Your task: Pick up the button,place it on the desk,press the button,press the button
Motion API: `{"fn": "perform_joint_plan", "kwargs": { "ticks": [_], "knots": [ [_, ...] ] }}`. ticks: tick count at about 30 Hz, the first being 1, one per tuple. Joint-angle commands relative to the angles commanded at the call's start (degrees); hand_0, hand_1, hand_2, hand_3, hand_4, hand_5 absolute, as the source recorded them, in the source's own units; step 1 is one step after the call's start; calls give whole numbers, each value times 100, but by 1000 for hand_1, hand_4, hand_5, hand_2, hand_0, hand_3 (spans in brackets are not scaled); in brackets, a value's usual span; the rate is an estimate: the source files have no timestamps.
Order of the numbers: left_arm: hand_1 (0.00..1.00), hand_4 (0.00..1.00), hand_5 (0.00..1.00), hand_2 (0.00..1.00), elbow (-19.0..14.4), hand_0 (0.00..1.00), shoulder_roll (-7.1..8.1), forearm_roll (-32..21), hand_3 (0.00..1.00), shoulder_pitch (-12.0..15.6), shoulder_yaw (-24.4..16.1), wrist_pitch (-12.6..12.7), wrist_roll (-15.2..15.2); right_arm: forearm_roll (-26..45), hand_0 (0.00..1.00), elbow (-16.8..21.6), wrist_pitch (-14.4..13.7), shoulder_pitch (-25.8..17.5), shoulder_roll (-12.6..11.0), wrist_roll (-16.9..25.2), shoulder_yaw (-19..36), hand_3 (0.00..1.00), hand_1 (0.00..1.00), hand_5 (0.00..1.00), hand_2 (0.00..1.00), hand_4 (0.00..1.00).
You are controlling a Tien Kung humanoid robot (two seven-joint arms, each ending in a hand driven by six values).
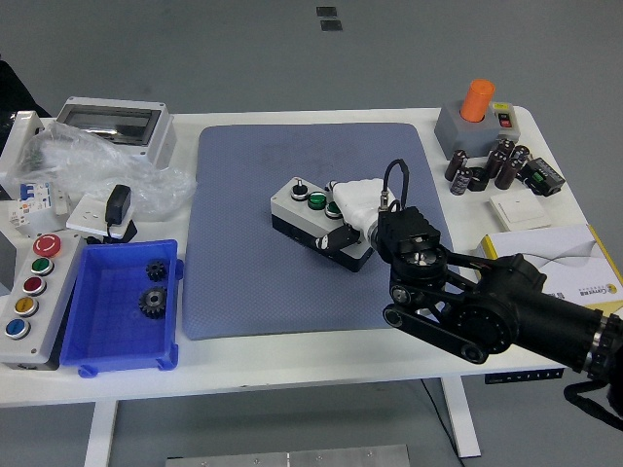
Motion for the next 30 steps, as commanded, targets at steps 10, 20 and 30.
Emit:
{"fn": "perform_joint_plan", "kwargs": {
  "ticks": [10,20,30],
  "knots": [
    [675,752,418,663,-1,676,-11,3,660,0,-2,14,-9,107,236,68,-245,54,-71,0,-264,424,497,2,382,501],
    [675,750,414,664,-3,676,-30,33,659,-25,-21,17,-20,137,224,177,-902,164,-254,9,-685,431,491,2,370,476],
    [676,750,413,664,-3,675,-37,43,660,-52,-35,23,-31,-190,222,408,-1913,403,-476,761,-1441,440,499,2,377,437]
  ]
}}
